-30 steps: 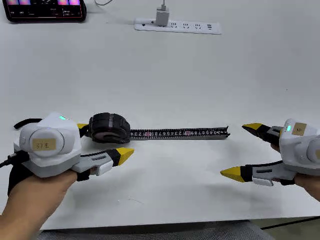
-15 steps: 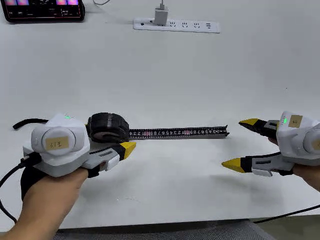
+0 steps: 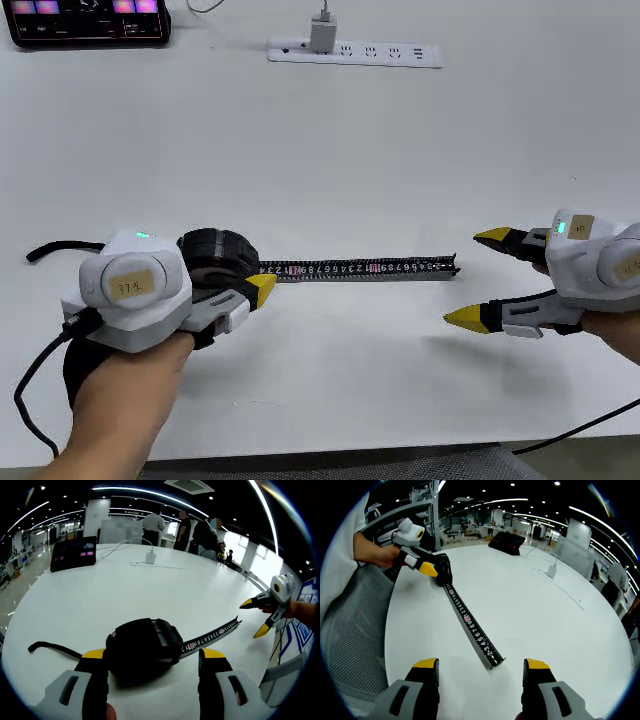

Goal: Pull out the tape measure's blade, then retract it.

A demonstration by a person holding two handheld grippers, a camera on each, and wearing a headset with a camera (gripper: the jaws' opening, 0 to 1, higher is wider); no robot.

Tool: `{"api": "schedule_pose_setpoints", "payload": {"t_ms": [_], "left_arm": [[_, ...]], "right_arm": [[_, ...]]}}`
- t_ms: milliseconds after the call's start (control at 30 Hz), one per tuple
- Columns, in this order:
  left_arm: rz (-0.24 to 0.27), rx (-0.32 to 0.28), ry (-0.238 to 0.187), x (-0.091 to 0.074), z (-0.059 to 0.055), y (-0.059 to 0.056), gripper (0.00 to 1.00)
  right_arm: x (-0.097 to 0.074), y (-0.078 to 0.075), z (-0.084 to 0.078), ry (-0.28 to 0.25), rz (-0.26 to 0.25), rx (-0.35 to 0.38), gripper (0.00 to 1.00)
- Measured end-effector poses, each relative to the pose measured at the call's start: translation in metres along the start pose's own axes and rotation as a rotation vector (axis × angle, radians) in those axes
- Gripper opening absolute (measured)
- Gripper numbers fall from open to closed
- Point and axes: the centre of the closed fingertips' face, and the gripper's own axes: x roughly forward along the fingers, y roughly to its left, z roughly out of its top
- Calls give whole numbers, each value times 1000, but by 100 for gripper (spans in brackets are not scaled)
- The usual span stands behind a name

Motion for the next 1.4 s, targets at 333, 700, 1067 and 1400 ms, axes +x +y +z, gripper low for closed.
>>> {"api": "schedule_pose_setpoints", "payload": {"t_ms": [333,700,1067,1400], "left_arm": [[47,-35,-9,5,2,3,71],[100,-61,-16,9,3,8,68],[134,-71,-17,10,2,13,63],[142,-87,-20,10,3,13,61]], "right_arm": [[6,-7,0,14,29,-19,66],[13,-9,-3,30,73,-46,59],[17,-12,-5,34,93,-51,53],[19,-14,-5,38,100,-67,46]]}}
